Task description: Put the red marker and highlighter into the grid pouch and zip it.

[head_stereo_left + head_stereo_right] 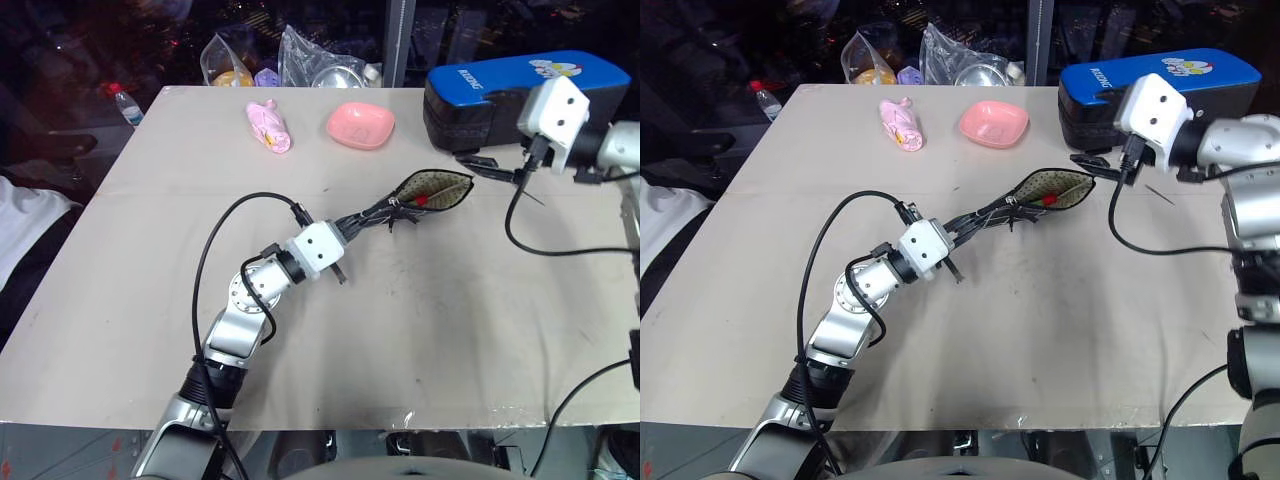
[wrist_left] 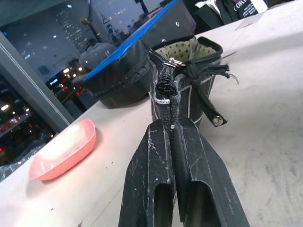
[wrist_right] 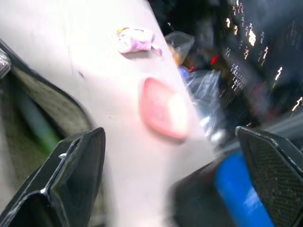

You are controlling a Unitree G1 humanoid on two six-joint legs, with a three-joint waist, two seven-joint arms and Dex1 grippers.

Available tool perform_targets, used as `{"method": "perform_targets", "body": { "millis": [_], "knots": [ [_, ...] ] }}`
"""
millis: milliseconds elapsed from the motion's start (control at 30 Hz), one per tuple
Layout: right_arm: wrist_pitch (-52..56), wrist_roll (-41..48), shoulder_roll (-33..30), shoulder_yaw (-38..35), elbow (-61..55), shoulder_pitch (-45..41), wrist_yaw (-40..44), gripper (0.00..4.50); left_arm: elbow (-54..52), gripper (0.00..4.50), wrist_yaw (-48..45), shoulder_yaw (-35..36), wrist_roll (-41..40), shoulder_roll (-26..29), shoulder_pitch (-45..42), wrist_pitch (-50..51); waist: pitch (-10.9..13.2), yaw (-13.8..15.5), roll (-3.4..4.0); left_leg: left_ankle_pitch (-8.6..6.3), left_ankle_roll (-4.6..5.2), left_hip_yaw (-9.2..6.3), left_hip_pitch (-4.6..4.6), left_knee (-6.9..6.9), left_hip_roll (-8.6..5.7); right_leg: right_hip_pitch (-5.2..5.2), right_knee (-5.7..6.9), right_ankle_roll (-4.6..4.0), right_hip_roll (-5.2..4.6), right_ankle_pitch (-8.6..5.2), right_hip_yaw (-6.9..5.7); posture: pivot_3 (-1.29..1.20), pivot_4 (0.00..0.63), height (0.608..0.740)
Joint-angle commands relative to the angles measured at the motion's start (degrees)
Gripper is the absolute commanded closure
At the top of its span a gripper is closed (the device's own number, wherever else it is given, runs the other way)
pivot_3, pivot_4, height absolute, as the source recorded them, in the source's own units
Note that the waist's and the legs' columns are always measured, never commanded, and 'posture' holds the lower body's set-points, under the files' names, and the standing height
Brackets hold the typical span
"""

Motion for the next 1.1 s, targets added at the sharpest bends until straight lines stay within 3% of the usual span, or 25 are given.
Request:
{"method": "perform_targets", "body": {
  "millis": [33,200,267,567,1100],
  "knots": [
    [21.23,13.56,0.05,-6.28,-15.62,6.53,-3.76,0.04,-0.69,4.5,0.93,1.1,-0.39,-0.46,-0.73,0.1,0.0,-0.01,0.0,0.0,0.0,-0.06,-0.02,0.0,0.01,0.01,-0.01,0.0,0.0,0.0,-0.03,0.0,0.15,0.74],
    [43.73,32.37,2.43,-11.95,-28.0,15.55,-10.01,0.04,-1.82,4.5,1.3,0.99,-0.65,-0.87,0.62,1.2,-0.01,0.0,0.0,-0.01,0.02,-0.12,-0.04,-0.01,0.0,0.01,-0.02,0.0,0.0,0.0,-0.01,0.0,0.15,0.74],
    [48.55,35.21,4.34,-11.51,-30.1,18.04,-13.83,0.04,-2.43,4.5,1.08,0.43,-0.57,-1.11,1.17,1.32,-0.02,-0.05,-0.02,-0.03,0.04,-0.15,-0.03,-0.01,0.0,0.03,-0.02,0.0,0.0,0.0,-0.01,0.0,0.15,0.74],
    [49.47,31.27,12.44,-4.84,-25.69,17.48,-23.59,0.04,-3.66,4.5,-1.08,-0.8,-0.33,-0.35,1.7,1.63,-0.02,-0.19,-0.03,-0.04,0.07,-0.2,-0.04,0.0,-0.17,0.04,-0.02,0.0,0.04,0.0,-0.05,0.0,0.15,0.74],
    [54.82,33.28,21.9,-2.78,-15.65,7.29,-25.26,0.04,-1.22,4.5,-7.02,-1.29,-0.27,3.18,0.9,-1.75,-0.02,-0.37,-0.03,-0.04,0.06,-0.21,-0.08,-0.01,-0.16,0.02,-0.05,0.0,0.06,0.0,-0.1,0.0,0.15,0.74]
  ]
}}
